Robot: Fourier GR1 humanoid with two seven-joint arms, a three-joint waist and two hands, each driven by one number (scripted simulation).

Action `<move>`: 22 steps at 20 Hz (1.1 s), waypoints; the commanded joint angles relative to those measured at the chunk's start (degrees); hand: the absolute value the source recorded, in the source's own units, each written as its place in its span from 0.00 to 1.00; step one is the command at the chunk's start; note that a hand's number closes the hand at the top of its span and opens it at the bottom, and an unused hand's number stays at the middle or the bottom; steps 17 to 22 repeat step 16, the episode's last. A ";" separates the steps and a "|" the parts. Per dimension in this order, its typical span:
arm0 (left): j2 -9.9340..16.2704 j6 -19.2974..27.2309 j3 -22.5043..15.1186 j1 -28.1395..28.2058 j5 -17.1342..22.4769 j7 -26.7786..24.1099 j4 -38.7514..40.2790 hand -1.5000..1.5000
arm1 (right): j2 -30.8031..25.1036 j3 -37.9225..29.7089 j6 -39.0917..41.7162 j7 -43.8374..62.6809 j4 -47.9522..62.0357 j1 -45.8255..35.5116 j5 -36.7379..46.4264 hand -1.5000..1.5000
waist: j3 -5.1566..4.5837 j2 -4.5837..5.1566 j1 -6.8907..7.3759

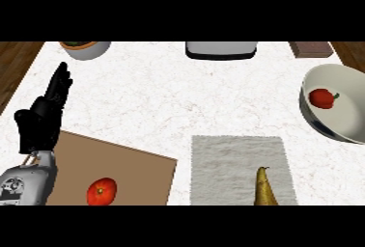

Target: Pick the bell pepper from the placemat and place it in the bowl

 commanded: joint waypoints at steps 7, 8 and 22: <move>-2.31 1.01 -1.60 3.02 -2.50 -0.36 -2.92 0.50 | 1.09 -1.03 17.73 -6.60 -10.07 16.91 -8.49 0.00 | -0.08 -0.18 -0.41; -1.82 0.30 -1.09 1.73 -2.04 3.29 -4.47 0.50 | 3.54 0.04 15.88 -2.12 -16.67 17.68 -9.55 0.00 | -0.13 -0.26 -0.52; -1.83 -2.01 1.22 0.33 -1.70 -1.49 1.12 0.50 | 8.03 0.74 16.83 -0.95 -30.73 28.99 -14.33 0.00 | -0.05 -0.03 -0.15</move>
